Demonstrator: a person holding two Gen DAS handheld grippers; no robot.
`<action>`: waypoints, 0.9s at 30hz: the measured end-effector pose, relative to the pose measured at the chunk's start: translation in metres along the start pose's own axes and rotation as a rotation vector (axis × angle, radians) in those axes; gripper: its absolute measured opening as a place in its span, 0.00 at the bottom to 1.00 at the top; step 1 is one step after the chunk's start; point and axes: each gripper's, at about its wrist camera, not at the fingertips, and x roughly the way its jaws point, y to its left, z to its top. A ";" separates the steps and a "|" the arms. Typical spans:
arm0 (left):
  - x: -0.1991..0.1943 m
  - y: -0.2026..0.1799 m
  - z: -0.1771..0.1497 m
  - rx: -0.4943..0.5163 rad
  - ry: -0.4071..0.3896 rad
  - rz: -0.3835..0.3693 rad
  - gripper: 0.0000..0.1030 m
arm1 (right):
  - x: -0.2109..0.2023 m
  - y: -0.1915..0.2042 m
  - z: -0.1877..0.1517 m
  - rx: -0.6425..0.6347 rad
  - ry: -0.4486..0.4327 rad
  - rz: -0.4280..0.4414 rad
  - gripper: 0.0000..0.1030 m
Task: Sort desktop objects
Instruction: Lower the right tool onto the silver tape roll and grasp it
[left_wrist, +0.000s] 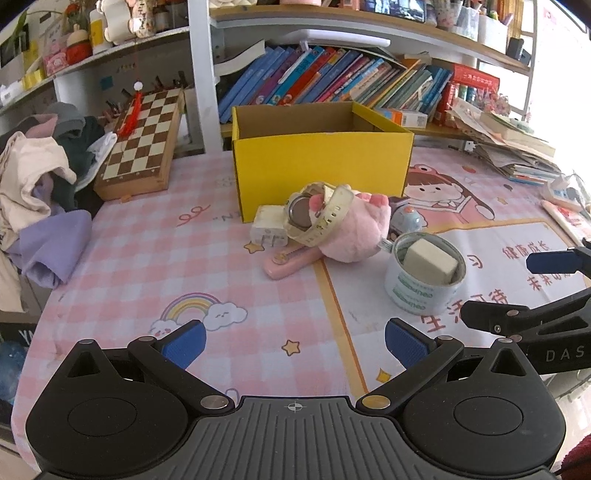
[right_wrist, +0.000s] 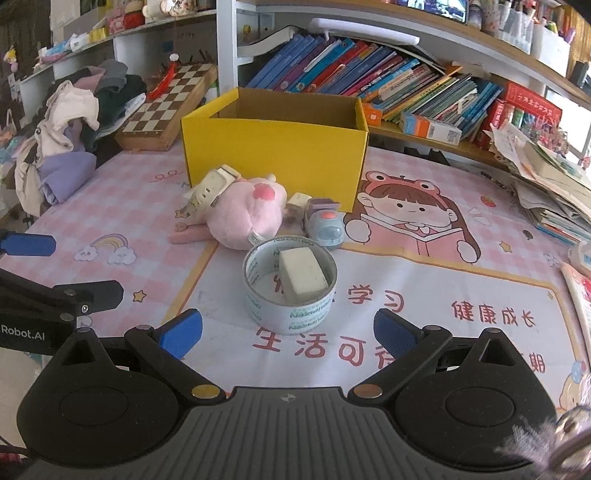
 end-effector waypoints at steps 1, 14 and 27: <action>0.002 0.000 0.001 -0.004 0.001 0.001 1.00 | 0.002 -0.001 0.001 -0.003 0.004 0.003 0.98; 0.027 -0.004 0.017 -0.033 0.026 0.021 1.00 | 0.038 -0.017 0.017 -0.029 0.079 0.037 0.98; 0.043 -0.010 0.030 -0.038 0.055 0.068 1.00 | 0.072 -0.026 0.034 -0.073 0.139 0.115 0.98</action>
